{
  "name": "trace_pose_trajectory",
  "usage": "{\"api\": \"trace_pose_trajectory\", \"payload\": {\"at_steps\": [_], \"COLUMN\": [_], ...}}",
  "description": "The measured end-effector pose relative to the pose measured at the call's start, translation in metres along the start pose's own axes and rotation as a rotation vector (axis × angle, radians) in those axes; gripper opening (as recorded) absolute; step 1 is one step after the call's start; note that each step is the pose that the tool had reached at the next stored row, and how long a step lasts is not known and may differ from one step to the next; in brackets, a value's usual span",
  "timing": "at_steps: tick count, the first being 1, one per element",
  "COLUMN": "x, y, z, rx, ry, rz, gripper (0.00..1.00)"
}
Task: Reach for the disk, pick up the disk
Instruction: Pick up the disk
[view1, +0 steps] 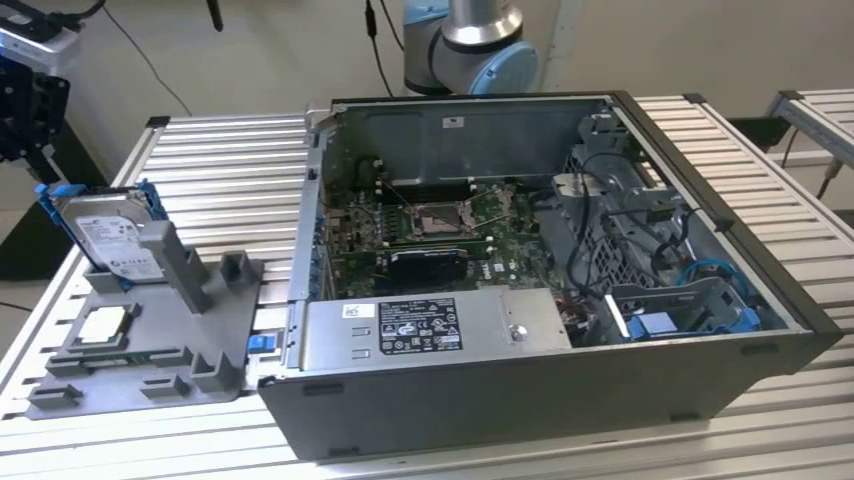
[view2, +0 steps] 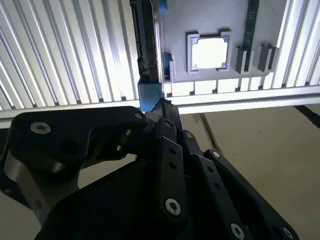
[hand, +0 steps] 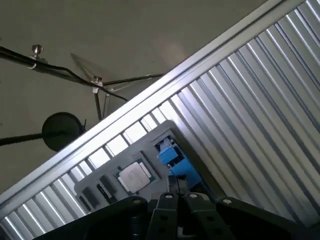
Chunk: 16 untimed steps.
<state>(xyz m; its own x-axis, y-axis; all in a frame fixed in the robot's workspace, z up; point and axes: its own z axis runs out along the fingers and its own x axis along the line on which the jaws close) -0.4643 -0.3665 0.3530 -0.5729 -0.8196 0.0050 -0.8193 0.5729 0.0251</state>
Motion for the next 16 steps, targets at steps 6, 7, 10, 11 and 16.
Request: {"api": "trace_pose_trajectory", "payload": {"at_steps": [6, 7, 10, 11, 16], "x": [0.0000, -0.0001, -0.0001, -0.0001, -0.0001], "y": [0.0000, 0.0001, 0.0001, 0.0001, 0.0000], "z": [0.0000, 0.0000, 0.0001, 0.0004, 0.0017], "rx": [0.0009, 0.0011, 0.0061, 0.0109, 0.0382], "ry": [0.0029, 0.0033, 0.0015, -0.0011, -0.0200], "rz": [-0.099, -0.115, -0.160, -0.170, -0.220], "gripper": [0.00, 0.00, 0.00, 0.00, 0.00]}}
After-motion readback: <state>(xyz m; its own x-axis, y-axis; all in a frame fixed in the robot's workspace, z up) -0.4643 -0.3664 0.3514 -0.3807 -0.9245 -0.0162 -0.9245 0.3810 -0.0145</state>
